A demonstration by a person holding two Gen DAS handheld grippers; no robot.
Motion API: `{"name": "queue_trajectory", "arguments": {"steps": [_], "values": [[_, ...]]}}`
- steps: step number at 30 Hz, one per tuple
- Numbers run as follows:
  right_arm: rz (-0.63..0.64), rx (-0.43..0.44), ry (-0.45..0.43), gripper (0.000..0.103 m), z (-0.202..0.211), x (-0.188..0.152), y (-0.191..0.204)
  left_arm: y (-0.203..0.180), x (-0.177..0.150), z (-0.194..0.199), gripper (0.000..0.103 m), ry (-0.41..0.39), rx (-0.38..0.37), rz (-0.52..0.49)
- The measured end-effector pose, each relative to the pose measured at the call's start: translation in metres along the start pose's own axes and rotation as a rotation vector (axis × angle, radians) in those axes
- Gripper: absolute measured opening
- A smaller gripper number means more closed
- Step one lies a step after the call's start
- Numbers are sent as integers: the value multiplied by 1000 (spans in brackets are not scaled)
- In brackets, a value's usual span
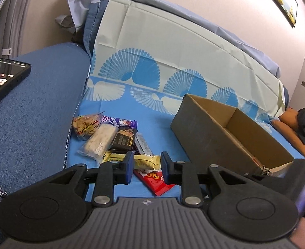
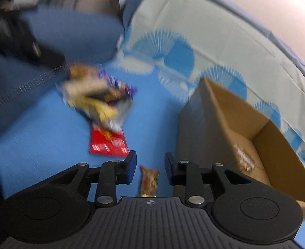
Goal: Organize snacks
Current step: 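Move both open grippers back to the snack pile, then grasp the small red-and-gold granola bar with the right gripper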
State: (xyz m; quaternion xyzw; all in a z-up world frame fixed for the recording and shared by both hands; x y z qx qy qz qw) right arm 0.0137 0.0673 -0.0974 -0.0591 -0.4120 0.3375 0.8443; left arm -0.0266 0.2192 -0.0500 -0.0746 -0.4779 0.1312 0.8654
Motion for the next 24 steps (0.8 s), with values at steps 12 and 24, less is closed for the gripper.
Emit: {"name": "queue_trajectory", "arguments": {"steps": [12,24], "values": [[-48,107,141,20,-35,-15,3,-2,-5,-36,35,158,-28,5],[-158,232,178,24,-37,-13,-4,-27,-8,-123,78,317,35,56]]}}
Point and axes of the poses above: each gripper's, at about its wrist camera, not at the fingertips, and z roughly against the way its jaws point, y to its left, x to its top, the point moved 4 cm from there along -z, roughly the way its jaws point, and after that the axes turned 5 degrees about y, right-handed, at the moved point
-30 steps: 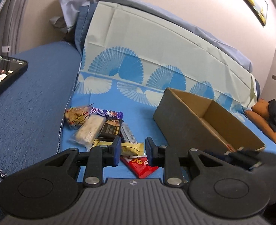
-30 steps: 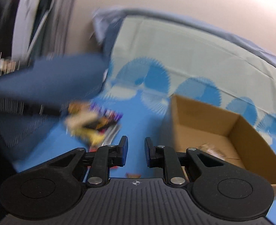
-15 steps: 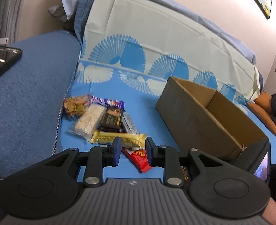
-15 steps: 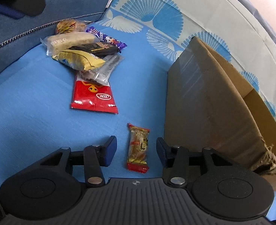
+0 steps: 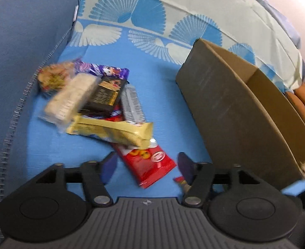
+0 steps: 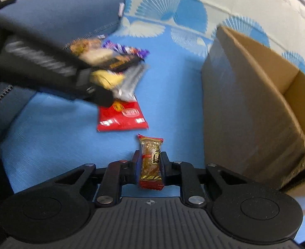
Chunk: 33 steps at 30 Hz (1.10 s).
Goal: Organize snacks
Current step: 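Grasp the small red-and-gold granola bar with the right gripper, then grasp the red spicy-strip packet with the left gripper while the right holds the granola bar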
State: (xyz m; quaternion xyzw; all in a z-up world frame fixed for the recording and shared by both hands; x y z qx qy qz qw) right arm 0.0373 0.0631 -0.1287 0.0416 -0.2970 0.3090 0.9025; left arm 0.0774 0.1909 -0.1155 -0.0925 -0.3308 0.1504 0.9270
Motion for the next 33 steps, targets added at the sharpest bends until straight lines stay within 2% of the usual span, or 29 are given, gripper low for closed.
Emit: {"name": "queue_trajectory", "arguments": {"steps": [2,5,8,11,13,15,16,18,19,20,23,26,28,29,30,32,33], "values": [[7,4,1,24,1,0,0,-8,-1,-15,86,21,47,8],[-10,21,4,24,1,-1,-4,-16,-4,-31,86,35,172,-11],[-18,26,7,25,1,-2,-6,-17,-2,-38,91,29,181,-18],[-27,36,8,25,1,-1,-9,-13,3,-43,88,44,171,-22],[-32,43,9,25,-2,1,-14,-13,5,-44,77,67,201,-79],[-34,46,8,25,-2,1,-15,-13,4,-42,59,86,224,-142],[-34,46,8,25,-3,1,-15,-11,3,-38,54,98,222,-153],[-34,47,5,25,-3,0,-15,-6,1,-29,30,131,222,-157],[-34,47,4,25,-3,0,-15,-4,-1,-24,24,146,225,-158],[-33,48,2,25,-2,0,-15,-2,-4,-18,8,165,225,-161],[-34,75,-8,22,0,-1,-14,8,-15,-1,1,212,201,-160],[-18,94,-27,20,6,-2,-9,23,-26,16,1,218,162,-93],[-13,100,-41,19,10,-3,-6,30,-24,27,2,169,117,-34],[-15,99,-48,18,12,-3,-6,31,-23,31,9,144,99,-15],[-20,97,-52,18,13,-2,-7,32,-22,32,22,130,87,-2],[-33,100,-46,19,16,-4,-9,28,-17,30,41,115,91,-16],[-36,109,-36,19,15,-5,-11,24,-15,29,47,106,88,-25]]}}
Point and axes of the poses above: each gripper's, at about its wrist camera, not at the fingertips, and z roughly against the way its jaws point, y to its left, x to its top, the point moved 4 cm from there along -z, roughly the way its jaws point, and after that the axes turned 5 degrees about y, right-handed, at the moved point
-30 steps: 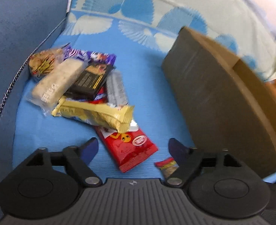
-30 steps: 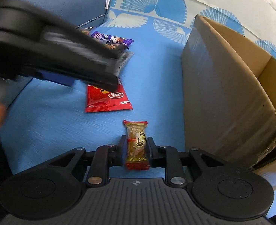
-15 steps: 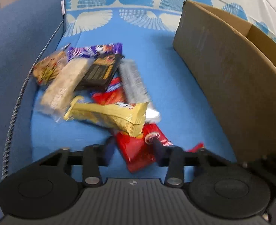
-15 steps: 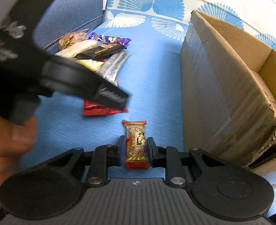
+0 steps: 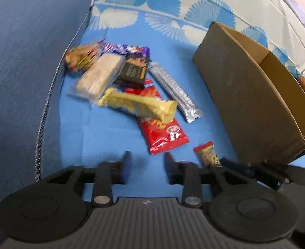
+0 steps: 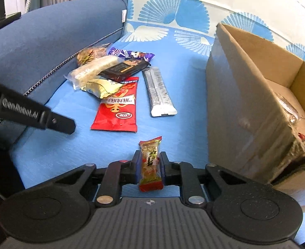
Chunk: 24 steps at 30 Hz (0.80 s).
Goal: Organize snacks
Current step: 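Grasp the red spicy-strip packet with the left gripper while the right holds the granola bar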
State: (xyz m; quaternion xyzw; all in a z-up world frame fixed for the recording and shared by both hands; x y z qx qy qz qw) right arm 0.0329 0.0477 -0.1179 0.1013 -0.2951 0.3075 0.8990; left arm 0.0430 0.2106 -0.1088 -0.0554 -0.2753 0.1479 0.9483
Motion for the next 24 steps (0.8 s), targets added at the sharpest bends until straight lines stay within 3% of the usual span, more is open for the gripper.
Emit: {"name": "queue_trajectory", "arguments": {"steps": [1,3,5,9,13,15,16,17,19,21,24], "values": [[-3,8,14,19,-1,-1,-1,-4,4,-3,50,-9,-6,-6],[5,7,35,24,-5,-4,0,-12,12,-13,76,-10,3,-10],[11,7,48,24,-7,-6,1,-20,22,-26,86,-8,37,-2],[8,16,51,25,-7,-7,0,-32,36,-56,86,43,101,-13],[10,28,54,25,-6,-7,-3,-39,35,-69,85,79,193,-103],[8,32,55,25,-6,-7,-3,-40,33,-64,62,87,192,-138],[7,32,56,25,-8,-6,-4,-39,32,-61,59,90,194,-152],[6,32,56,25,-8,-6,-4,-37,29,-56,32,100,189,-157],[6,32,54,25,-9,-5,-3,-29,25,-44,10,117,161,-147],[1,39,52,24,-8,-5,-3,-19,17,-28,0,129,122,-132],[-10,60,50,22,-6,-5,-3,-5,1,-9,0,151,80,-119]]}}
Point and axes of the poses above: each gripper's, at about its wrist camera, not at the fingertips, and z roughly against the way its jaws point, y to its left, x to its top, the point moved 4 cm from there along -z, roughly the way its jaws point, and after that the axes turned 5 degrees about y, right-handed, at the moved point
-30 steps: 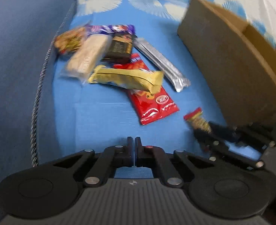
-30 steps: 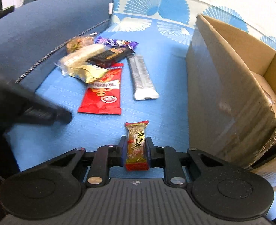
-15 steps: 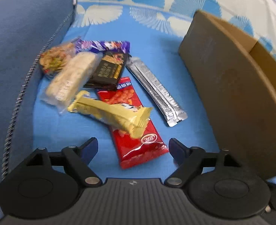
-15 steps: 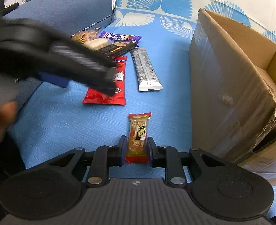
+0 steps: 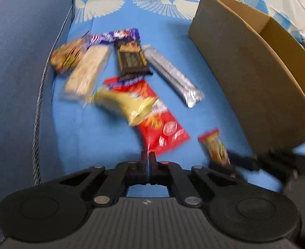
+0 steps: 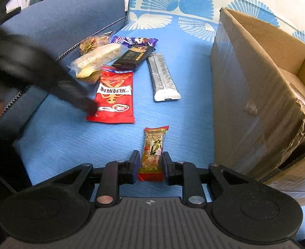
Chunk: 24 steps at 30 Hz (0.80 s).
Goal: Organize snacks
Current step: 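Grasp the red spicy-strip packet with the left gripper while the right holds the granola bar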
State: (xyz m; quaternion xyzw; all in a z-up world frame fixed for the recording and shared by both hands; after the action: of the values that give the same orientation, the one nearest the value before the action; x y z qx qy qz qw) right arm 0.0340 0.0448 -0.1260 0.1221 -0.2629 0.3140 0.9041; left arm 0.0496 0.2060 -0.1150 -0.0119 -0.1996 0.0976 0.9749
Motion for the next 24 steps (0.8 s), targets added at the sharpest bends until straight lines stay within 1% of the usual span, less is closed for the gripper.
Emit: {"name": "queue_trajectory", "arguments": {"steps": [2,3,4,5,6,7,9,10,11,12,13,15,17,20,21,22,23,24], "values": [[4,3,-7,22,2,0,1,9,-12,5,1,-18,-7,36],[5,2,-10,22,3,1,2,14,-17,5,7,-34,-14,66],[4,1,-12,22,3,1,2,19,-20,5,11,-41,-31,107],[1,-1,-13,22,4,0,2,22,-19,6,22,-51,-41,143],[-2,-2,-12,22,5,-1,2,24,-17,10,37,-75,-48,173],[-3,-3,-8,22,5,-2,1,24,-14,14,44,-111,-67,197],[-3,-5,-2,22,6,-3,2,18,-4,11,66,-138,-91,203],[2,-5,0,22,6,-3,2,13,1,7,68,-142,-89,199],[7,-6,0,22,6,-3,3,7,6,2,75,-141,-76,190],[12,-8,2,22,6,-4,3,1,11,-4,81,-137,-54,180],[14,-8,4,23,5,-4,3,-5,16,-11,84,-133,-21,167],[12,-8,8,23,5,-5,2,-16,26,-26,85,-114,21,132],[9,-9,12,23,4,-5,1,-22,32,-44,85,-63,48,97],[13,-8,16,23,3,-6,-1,-30,38,-55,85,-48,145,9],[14,-7,17,23,3,-6,-1,-32,39,-54,74,-46,140,-7],[14,-5,18,23,3,-6,-2,-33,39,-52,71,-45,127,-26],[12,-4,19,23,3,-5,-3,-34,38,-49,62,-39,137,-54],[11,-4,18,23,2,-5,-3,-34,36,-46,56,-32,139,-75]]}}
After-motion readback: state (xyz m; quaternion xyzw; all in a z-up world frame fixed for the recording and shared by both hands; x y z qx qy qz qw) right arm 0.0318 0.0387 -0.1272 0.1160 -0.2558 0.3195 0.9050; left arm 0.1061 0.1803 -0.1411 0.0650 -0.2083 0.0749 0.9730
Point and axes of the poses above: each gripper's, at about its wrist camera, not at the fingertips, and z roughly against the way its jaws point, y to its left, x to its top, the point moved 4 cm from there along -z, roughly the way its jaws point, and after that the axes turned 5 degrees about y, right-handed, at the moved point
